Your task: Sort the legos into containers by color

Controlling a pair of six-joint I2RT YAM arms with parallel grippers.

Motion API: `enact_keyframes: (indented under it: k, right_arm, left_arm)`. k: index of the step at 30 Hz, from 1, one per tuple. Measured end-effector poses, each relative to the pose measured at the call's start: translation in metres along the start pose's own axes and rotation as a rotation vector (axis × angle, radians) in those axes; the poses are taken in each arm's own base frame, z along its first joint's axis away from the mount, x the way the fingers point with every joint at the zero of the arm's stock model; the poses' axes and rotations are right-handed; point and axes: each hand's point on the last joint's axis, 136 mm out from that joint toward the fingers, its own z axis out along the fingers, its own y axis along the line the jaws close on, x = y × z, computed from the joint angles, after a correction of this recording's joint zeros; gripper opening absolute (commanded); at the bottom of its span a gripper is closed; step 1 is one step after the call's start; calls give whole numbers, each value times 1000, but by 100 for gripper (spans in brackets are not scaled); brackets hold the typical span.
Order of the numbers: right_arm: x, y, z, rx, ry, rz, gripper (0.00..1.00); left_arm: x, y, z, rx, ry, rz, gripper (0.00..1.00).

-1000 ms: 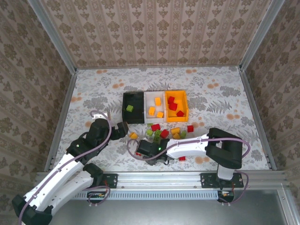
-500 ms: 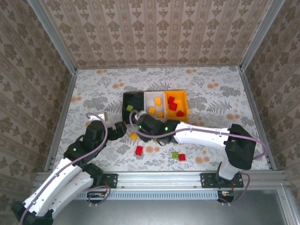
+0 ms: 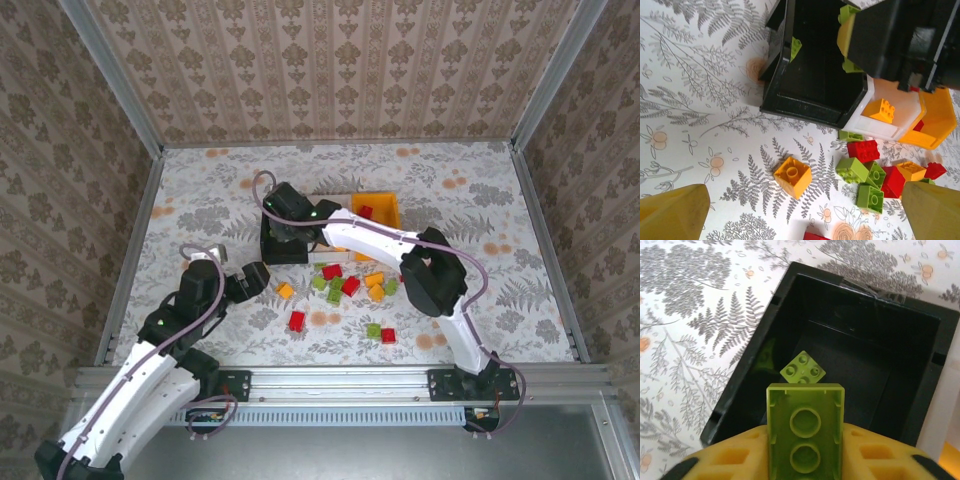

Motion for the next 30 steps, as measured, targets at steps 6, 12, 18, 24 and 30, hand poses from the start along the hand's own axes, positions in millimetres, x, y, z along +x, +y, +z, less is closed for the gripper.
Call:
enact_keyframes:
  k: [6,12,18,24,30]
  right_arm:
    - [-19,-4,-1,0,-27,59,73]
    - [-20,-10,-30,-17,-69,90,74]
    - [0,-31,-100,-34,-139,122,74]
    - [28,-56,-140,-32,-184,152,74]
    - [57,-80,-169,-18,-209,169,75]
  left_arm:
    - [3,-1,4,5,28,-5,96]
    - [20,10,28,-69,134,-5,92]
    - [55,9,59,-141,260,84,93]
    - [68,6,87,-267,309,161,82]
    - [74,15,113,-347,319,140,82]
